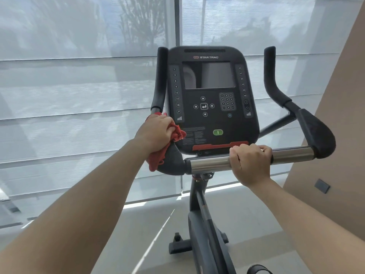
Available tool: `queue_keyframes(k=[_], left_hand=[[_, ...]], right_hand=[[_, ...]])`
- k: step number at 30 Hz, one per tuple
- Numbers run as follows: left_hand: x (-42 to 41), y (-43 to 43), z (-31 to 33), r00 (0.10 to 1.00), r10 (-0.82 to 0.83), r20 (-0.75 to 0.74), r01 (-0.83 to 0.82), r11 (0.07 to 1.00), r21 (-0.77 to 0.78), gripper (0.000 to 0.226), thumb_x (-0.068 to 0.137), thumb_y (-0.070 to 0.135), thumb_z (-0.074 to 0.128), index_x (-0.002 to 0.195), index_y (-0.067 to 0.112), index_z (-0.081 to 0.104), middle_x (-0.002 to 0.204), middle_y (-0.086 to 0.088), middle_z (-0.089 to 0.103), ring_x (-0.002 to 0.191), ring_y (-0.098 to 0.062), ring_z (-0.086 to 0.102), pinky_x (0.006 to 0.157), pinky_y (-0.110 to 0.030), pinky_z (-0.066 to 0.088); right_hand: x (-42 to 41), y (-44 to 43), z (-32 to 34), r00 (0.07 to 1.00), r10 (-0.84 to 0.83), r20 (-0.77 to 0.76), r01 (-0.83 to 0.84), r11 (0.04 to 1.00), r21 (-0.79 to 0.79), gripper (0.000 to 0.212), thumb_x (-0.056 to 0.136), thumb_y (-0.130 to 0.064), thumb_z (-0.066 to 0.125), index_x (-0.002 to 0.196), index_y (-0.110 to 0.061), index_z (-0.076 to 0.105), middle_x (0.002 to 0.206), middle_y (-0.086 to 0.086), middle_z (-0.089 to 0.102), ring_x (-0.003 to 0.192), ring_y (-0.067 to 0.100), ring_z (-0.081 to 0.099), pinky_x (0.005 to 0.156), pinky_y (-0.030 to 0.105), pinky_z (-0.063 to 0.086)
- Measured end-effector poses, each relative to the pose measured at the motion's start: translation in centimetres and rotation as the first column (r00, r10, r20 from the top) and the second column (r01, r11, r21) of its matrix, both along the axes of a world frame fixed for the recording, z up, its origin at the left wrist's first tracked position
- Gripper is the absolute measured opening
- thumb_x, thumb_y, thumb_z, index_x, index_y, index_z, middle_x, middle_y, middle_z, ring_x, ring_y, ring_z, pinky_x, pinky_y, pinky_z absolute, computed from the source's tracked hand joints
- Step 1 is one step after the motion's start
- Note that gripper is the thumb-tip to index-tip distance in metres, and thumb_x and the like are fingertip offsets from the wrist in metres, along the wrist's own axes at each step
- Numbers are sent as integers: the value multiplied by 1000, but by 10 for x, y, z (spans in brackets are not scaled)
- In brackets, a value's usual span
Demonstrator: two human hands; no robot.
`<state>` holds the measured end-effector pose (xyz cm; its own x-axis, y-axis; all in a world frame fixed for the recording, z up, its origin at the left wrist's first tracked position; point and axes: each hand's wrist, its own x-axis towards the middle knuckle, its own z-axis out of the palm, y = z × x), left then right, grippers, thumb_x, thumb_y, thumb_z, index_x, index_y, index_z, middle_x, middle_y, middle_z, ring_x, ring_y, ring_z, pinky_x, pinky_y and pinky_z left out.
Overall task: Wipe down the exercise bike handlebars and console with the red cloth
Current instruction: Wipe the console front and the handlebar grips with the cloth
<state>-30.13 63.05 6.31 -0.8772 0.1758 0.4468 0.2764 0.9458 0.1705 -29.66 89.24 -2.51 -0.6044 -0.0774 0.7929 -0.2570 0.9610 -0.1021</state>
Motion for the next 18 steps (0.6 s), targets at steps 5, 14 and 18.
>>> queue_keyframes(k=[5,14,18], left_hand=[[10,9,-2,998,-43,51,43,999,-10,18,95,25,45,95,18,61,101,1,62,104,-21,49,87,-29,31],[42,15,-26,989,-129,-76,129,992,-8,20,95,27,45,104,23,62,107,8,62,103,-14,52,92,-31,41],[37,11,-22,992,-98,-77,94,994,-55,28,95,34,39,112,28,60,117,12,58,111,-12,50,101,-40,34]], right_hand=[[0,3,1,996,5,91,-8,999,32,43,91,-40,22,56,-22,39,55,-6,42,54,16,41,73,33,29],[1,7,0,990,82,119,-84,996,11,49,92,-46,20,57,-21,43,56,-7,46,56,14,44,76,36,36],[-2,8,-2,992,88,87,-88,996,-2,48,92,-45,21,55,-22,41,55,-8,43,54,14,42,76,35,36]])
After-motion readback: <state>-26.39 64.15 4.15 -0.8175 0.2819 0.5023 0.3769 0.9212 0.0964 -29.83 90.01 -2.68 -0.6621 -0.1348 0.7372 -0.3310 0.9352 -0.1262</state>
